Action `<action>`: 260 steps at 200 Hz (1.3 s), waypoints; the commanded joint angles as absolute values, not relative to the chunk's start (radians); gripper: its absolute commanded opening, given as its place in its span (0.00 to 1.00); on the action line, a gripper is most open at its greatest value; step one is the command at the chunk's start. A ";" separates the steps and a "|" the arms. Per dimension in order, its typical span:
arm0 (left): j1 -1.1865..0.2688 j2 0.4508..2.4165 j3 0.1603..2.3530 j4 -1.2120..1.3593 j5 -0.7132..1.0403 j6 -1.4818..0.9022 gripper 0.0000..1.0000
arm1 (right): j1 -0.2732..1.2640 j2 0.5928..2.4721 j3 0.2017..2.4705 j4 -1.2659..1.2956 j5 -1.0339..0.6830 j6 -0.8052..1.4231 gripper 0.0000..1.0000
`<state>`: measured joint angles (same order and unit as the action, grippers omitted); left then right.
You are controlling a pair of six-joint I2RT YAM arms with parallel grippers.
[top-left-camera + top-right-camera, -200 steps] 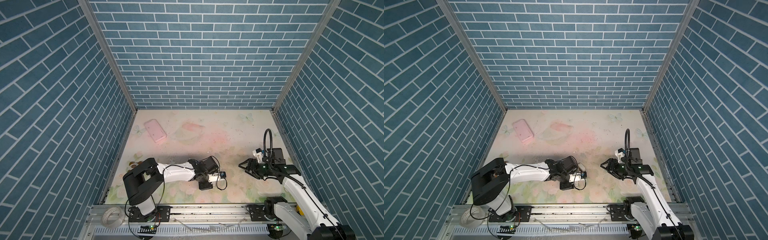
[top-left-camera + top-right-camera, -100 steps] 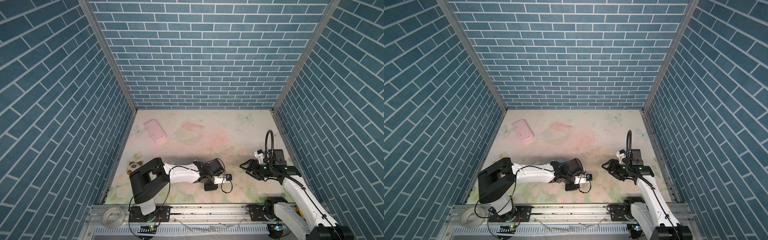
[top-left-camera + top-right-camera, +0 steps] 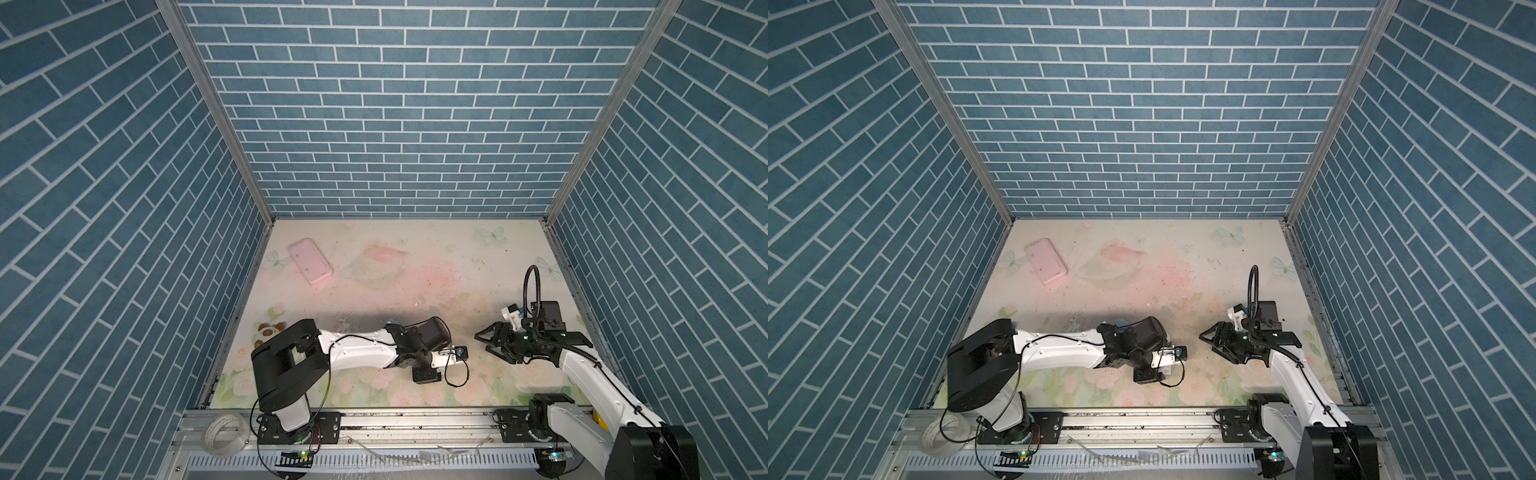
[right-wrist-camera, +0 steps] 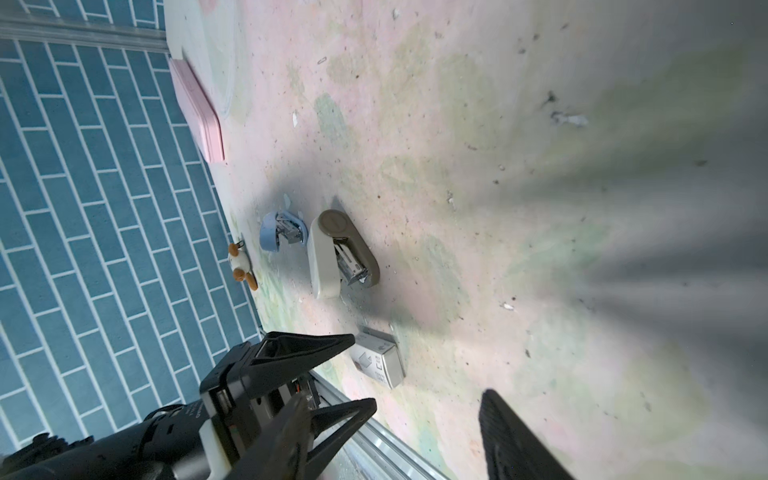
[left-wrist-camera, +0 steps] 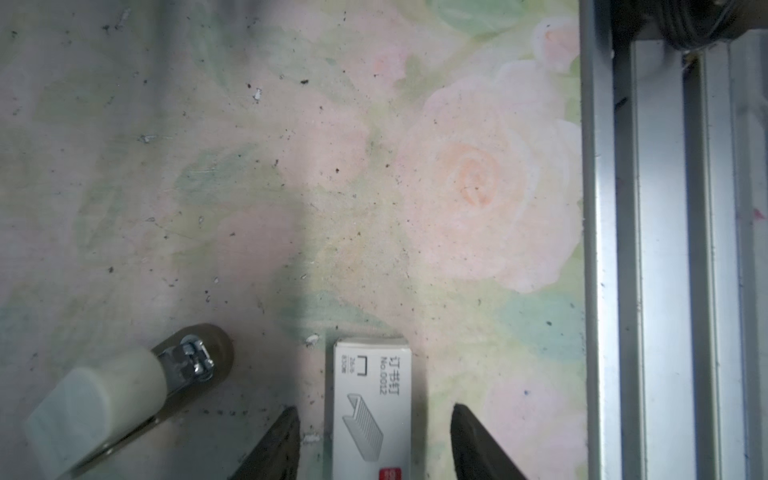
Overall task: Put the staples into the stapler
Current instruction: 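Close the left gripper on the staple box while the right gripper grasps the beige stapler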
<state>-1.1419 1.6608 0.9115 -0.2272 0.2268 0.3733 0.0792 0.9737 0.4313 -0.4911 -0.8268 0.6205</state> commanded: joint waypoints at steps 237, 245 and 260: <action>-1.137 1.695 0.741 0.004 0.230 0.367 0.37 | 0.418 1.269 0.318 -0.027 -0.952 0.797 0.53; -1.137 1.696 0.742 0.004 0.230 0.368 0.36 | 0.424 1.281 0.318 0.006 -0.956 0.812 0.53; -1.138 1.700 0.742 0.003 0.229 0.368 0.36 | 0.442 1.307 0.319 0.050 -0.954 0.830 0.52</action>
<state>-1.1400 1.6672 0.7536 0.0315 0.2314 0.3702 0.4183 1.2728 0.3096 -0.0574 -0.9539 0.7696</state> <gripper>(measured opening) 0.363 0.526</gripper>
